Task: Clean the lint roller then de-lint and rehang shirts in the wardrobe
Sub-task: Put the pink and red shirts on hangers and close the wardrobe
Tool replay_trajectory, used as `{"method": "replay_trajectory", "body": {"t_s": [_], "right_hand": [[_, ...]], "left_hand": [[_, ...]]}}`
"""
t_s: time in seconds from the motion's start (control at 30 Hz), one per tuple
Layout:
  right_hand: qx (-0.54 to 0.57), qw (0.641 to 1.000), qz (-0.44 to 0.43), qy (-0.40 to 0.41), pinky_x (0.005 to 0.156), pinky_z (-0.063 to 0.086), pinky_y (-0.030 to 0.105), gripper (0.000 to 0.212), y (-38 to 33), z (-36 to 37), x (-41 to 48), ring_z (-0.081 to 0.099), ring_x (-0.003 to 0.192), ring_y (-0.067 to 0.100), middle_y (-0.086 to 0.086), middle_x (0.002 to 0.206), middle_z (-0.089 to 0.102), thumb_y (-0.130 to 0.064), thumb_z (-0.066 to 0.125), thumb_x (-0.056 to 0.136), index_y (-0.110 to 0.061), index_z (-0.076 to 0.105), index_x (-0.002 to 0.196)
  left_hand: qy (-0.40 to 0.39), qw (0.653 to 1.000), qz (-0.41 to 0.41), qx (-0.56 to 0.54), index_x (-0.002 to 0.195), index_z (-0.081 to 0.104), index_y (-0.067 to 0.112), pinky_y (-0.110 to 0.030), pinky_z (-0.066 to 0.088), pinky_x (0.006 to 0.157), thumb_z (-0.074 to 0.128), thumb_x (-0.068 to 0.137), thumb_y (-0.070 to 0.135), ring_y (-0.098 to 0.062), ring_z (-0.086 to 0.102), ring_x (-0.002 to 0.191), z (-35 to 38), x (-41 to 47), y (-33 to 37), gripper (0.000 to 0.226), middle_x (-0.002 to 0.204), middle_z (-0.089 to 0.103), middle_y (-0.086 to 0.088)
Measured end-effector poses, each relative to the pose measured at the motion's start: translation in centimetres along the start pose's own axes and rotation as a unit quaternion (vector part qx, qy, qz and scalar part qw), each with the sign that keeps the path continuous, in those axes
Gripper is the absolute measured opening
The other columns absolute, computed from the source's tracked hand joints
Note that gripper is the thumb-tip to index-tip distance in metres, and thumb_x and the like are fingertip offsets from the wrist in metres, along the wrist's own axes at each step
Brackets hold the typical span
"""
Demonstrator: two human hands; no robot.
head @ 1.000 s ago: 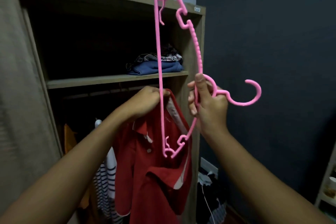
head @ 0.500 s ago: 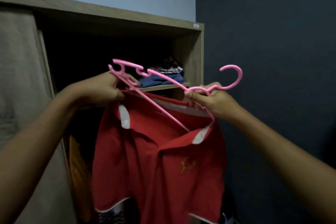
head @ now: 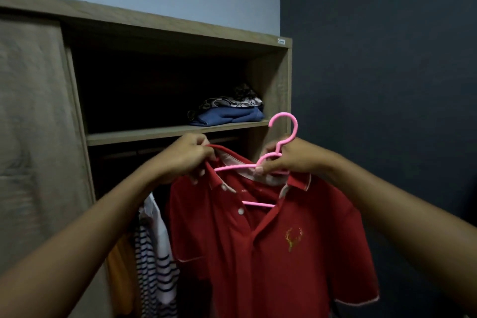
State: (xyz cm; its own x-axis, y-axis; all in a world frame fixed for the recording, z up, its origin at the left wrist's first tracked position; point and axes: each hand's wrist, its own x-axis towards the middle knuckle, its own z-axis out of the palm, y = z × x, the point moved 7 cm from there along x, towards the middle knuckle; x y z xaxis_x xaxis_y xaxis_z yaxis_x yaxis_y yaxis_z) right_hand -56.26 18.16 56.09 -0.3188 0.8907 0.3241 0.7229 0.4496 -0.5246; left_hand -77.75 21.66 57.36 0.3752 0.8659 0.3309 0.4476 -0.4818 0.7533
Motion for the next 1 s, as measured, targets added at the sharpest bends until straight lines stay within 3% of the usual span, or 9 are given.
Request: {"method": "replay_trajectory", "body": {"t_s": [0.1,0.17,0.27,0.37,0.5,0.57,0.7,0.83,1.0], "right_hand": [[0.137,0.990,-0.018,0.033,0.067,0.043,0.027,0.023,-0.7,-1.4,0.1,0.057,0.073,0.014,0.001,0.077,0.067,-0.022,0.085,0.076,-0.009,0.067,0.082],[0.202,0.977,-0.014,0.066,0.063,0.038,0.030,0.026,-0.9,-3.4,-0.1,0.053,0.068,0.013,-0.001,0.074,0.068,-0.026,0.083,0.075,-0.006,0.067,0.082],[0.151,0.987,0.025,0.056,0.051,0.028,0.024,0.038,-1.4,-5.4,-0.6,0.040,0.055,0.010,-0.007,0.069,0.071,-0.032,0.076,0.083,0.005,0.068,0.089],[0.121,0.988,0.059,0.077,0.046,0.020,0.022,0.034,-2.1,-6.5,-0.8,0.033,0.044,0.008,0.003,0.067,0.069,-0.039,0.073,0.087,-0.005,0.075,0.091],[0.088,0.967,0.010,0.241,0.042,0.036,0.022,0.027,-3.3,-5.9,-0.2,0.050,0.041,0.007,0.003,0.061,0.068,-0.034,0.073,0.089,-0.009,0.070,0.079],[0.027,0.972,0.002,0.235,0.041,0.040,0.022,0.031,-3.5,-3.3,0.2,0.055,0.042,0.009,0.001,0.056,0.065,-0.034,0.074,0.088,-0.005,0.069,0.081],[0.066,0.957,-0.015,0.282,0.039,0.039,0.023,0.033,-3.7,-4.3,0.5,0.052,0.042,0.013,0.009,0.056,0.062,-0.035,0.077,0.086,-0.004,0.070,0.079],[-0.018,0.963,-0.050,0.265,0.048,0.046,0.033,0.027,-4.6,-2.4,2.0,0.053,0.047,0.011,0.001,0.058,0.064,-0.040,0.076,0.084,-0.016,0.070,0.073],[-0.039,0.937,-0.071,0.339,0.053,0.038,0.025,0.030,-3.7,-3.8,2.1,0.047,0.054,0.003,-0.004,0.060,0.061,-0.042,0.077,0.083,-0.015,0.068,0.074]], "left_hand": [[0.029,0.997,-0.021,-0.075,0.077,0.048,0.008,-0.025,0.045,0.035,0.053,0.089,0.000,-0.019,0.048,0.039,0.1,-0.3,-0.6,0.015,0.054,0.048,-0.010],[0.055,0.994,-0.026,-0.096,0.078,0.049,0.006,-0.026,0.045,0.035,0.051,0.089,-0.001,-0.020,0.050,0.040,-0.2,-0.5,-1.0,0.013,0.056,0.048,-0.013],[0.072,0.991,-0.037,-0.110,0.077,0.047,0.006,-0.028,0.048,0.034,0.050,0.089,-0.001,-0.025,0.052,0.041,0.2,-0.7,-1.8,0.014,0.057,0.049,-0.016],[0.084,0.990,-0.030,-0.109,0.080,0.049,0.004,-0.029,0.049,0.034,0.050,0.090,0.000,-0.026,0.054,0.041,0.8,-0.5,-1.9,0.011,0.058,0.051,-0.018],[0.079,0.989,-0.008,-0.124,0.081,0.050,0.004,-0.028,0.048,0.036,0.050,0.088,0.002,-0.042,0.065,0.055,1.4,-0.5,-1.0,0.007,0.070,0.058,-0.036],[0.061,0.990,0.002,-0.125,0.078,0.048,0.006,-0.028,0.048,0.039,0.051,0.086,0.004,-0.049,0.067,0.057,2.1,-0.9,-0.4,0.009,0.073,0.060,-0.043],[0.059,0.994,0.010,-0.092,0.067,0.040,0.011,-0.029,0.047,0.040,0.054,0.087,0.002,-0.042,0.065,0.049,3.1,-1.9,-0.3,0.026,0.058,0.054,-0.023],[0.040,0.996,0.025,-0.076,0.070,0.039,0.012,-0.038,0.044,0.048,0.057,0.084,0.009,-0.044,0.065,0.047,3.5,-2.8,0.0,0.023,0.052,0.058,-0.024],[0.005,0.983,0.011,-0.183,0.080,0.041,0.007,-0.029,0.047,0.038,0.049,0.092,-0.002,-0.041,0.063,0.046,3.3,-4.2,-0.2,0.017,0.062,0.058,-0.031]]}}
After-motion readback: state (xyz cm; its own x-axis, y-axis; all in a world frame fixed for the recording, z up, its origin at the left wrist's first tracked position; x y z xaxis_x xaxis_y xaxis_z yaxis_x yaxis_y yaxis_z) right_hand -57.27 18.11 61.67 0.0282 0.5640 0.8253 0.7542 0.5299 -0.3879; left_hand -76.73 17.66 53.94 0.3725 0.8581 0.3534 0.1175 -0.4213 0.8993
